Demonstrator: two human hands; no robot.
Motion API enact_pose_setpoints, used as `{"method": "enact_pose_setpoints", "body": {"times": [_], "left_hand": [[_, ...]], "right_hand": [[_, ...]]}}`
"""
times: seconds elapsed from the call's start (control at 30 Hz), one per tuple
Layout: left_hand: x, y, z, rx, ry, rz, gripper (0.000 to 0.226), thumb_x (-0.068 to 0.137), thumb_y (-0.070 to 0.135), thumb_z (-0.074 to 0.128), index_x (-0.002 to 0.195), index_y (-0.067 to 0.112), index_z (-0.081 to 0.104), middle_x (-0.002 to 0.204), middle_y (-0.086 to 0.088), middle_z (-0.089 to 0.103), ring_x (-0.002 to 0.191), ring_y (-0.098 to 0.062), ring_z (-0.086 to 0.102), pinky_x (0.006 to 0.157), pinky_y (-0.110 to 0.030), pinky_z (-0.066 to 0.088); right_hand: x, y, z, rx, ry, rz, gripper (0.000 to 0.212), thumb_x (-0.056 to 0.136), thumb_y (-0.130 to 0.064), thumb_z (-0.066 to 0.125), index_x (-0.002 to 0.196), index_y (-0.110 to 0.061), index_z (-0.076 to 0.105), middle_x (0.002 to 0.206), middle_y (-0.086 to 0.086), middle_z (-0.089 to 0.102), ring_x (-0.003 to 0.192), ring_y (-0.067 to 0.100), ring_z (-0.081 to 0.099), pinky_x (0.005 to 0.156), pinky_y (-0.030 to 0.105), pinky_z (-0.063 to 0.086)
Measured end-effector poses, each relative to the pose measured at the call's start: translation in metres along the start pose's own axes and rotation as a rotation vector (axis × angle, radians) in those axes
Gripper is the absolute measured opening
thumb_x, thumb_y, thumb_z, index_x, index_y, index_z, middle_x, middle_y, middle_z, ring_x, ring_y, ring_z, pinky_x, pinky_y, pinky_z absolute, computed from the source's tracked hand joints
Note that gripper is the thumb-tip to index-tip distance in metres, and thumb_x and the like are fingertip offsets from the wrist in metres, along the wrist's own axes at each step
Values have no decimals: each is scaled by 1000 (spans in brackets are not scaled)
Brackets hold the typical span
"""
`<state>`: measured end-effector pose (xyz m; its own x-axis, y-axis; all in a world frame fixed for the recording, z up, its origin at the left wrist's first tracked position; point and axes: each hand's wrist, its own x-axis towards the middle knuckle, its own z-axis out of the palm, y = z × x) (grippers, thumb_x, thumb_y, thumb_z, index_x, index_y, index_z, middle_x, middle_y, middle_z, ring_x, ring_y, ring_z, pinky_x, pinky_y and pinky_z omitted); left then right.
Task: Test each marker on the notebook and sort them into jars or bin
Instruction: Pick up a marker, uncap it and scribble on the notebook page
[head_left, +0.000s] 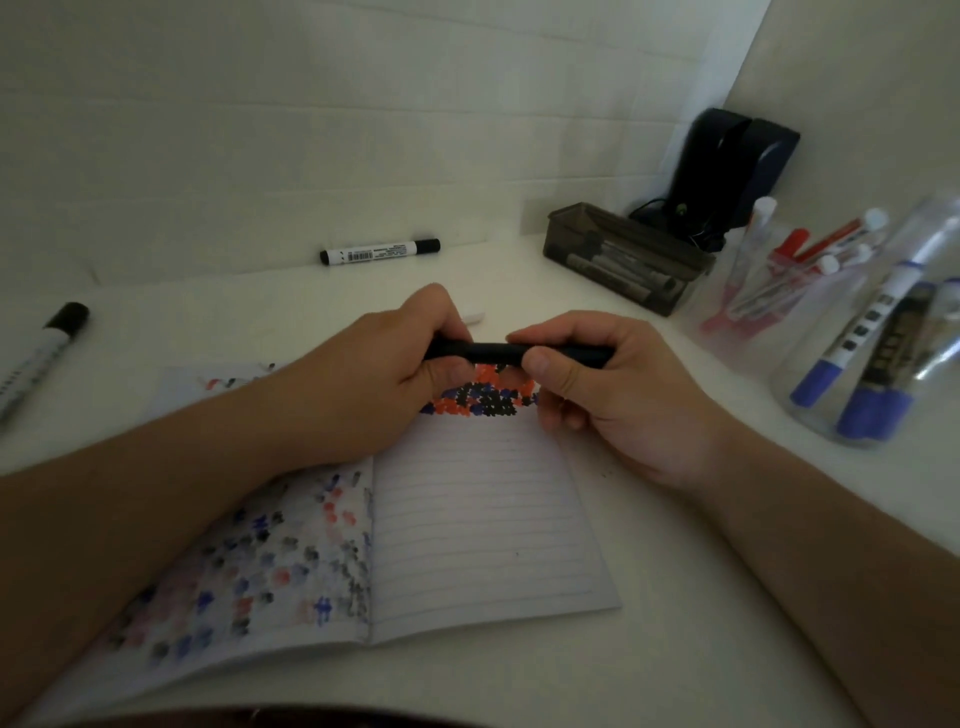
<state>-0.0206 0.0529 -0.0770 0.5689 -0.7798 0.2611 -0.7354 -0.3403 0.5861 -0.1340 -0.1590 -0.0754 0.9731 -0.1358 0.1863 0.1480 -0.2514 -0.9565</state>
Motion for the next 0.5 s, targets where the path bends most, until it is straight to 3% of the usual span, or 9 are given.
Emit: {"method": "enact_pose_setpoints", "body": {"times": [0.13, 0.27, 0.4, 0.5], "left_hand": [[4, 3, 2, 92, -4, -33, 12, 104, 35, 52, 107, 24, 47, 82, 6, 60, 71, -9, 56, 61, -30, 43], [4, 12, 3, 169, -50, -53, 14, 106, 37, 48, 106, 23, 44, 83, 1, 60, 73, -15, 57, 62, -33, 44], [3, 31, 0, 226, -112, -107, 15, 105, 39, 51, 110, 25, 48, 90, 1, 64, 79, -16, 59, 65, -33, 43], [-15, 65, 9, 234, -44, -49, 7, 101, 36, 59, 107, 33, 57, 96, 7, 67, 84, -8, 60, 71, -31, 47]], "right_hand": [[3, 1, 5, -82, 2, 3, 15, 99, -10, 67, 112, -5, 72, 80, 11, 75, 59, 23, 61, 53, 27, 51], [5, -5, 4, -217, 23, 87, 14, 98, -21, 71, 99, -7, 71, 76, 10, 71, 61, 17, 62, 60, 28, 54], [-15, -18, 7, -113, 132, 150, 11, 93, -16, 77, 99, -9, 71, 78, 7, 71, 59, 11, 62, 58, 24, 53], [-68, -31, 8, -15, 226, 149, 10, 91, -13, 79, 95, -12, 70, 79, 9, 75, 59, 18, 64, 54, 25, 50]]}}
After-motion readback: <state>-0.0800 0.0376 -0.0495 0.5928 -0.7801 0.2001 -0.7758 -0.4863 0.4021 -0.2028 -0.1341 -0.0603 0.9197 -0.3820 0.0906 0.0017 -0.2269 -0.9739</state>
